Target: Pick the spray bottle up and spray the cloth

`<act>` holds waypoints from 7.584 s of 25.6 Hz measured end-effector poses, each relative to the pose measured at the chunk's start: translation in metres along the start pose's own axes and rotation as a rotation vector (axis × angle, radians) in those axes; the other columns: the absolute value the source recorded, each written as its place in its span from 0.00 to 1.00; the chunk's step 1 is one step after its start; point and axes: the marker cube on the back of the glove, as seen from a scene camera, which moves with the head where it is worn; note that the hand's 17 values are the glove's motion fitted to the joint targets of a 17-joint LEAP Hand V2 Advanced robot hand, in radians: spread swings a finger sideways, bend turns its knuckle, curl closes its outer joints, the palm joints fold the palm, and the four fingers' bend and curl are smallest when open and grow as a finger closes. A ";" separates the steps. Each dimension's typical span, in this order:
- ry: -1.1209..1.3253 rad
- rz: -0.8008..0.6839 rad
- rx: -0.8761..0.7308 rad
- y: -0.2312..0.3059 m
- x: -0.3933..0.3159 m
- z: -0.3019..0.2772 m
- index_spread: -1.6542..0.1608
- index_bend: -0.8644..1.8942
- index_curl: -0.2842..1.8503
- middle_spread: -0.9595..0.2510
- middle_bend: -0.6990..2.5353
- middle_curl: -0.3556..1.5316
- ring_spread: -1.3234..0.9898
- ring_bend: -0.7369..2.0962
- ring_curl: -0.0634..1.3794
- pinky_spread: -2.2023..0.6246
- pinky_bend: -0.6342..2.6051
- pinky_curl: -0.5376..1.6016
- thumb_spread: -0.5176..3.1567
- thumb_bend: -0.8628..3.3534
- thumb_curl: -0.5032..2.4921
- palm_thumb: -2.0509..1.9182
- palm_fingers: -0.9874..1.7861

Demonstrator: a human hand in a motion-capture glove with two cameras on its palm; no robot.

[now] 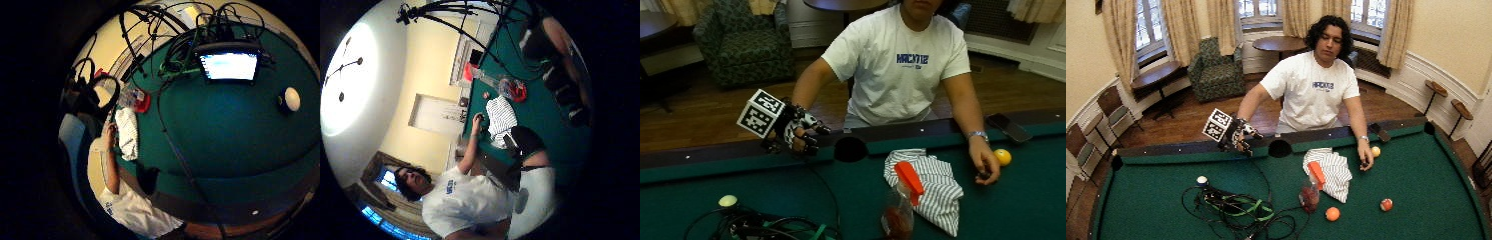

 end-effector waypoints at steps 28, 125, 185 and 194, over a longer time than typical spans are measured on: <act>-0.103 0.032 0.061 -0.005 0.004 0.006 0.76 0.54 0.38 0.60 0.48 0.56 0.48 0.63 0.48 0.71 0.51 0.56 0.37 0.21 0.37 0.76 0.82; -0.252 0.055 -0.038 -0.091 -0.053 0.168 0.71 0.35 0.24 0.60 0.30 0.39 0.48 0.47 0.30 0.73 0.37 0.43 0.39 0.21 0.32 0.76 0.77; -0.284 -0.008 0.127 -0.092 -0.073 0.185 0.73 0.43 0.37 0.65 0.37 0.49 0.50 0.49 0.40 0.77 0.35 0.52 0.38 0.19 0.36 0.70 0.48; -0.342 0.048 0.130 -0.121 -0.084 0.208 0.72 0.35 0.30 0.67 0.32 0.44 0.50 0.46 0.32 0.80 0.35 0.46 0.38 0.20 0.34 0.69 0.50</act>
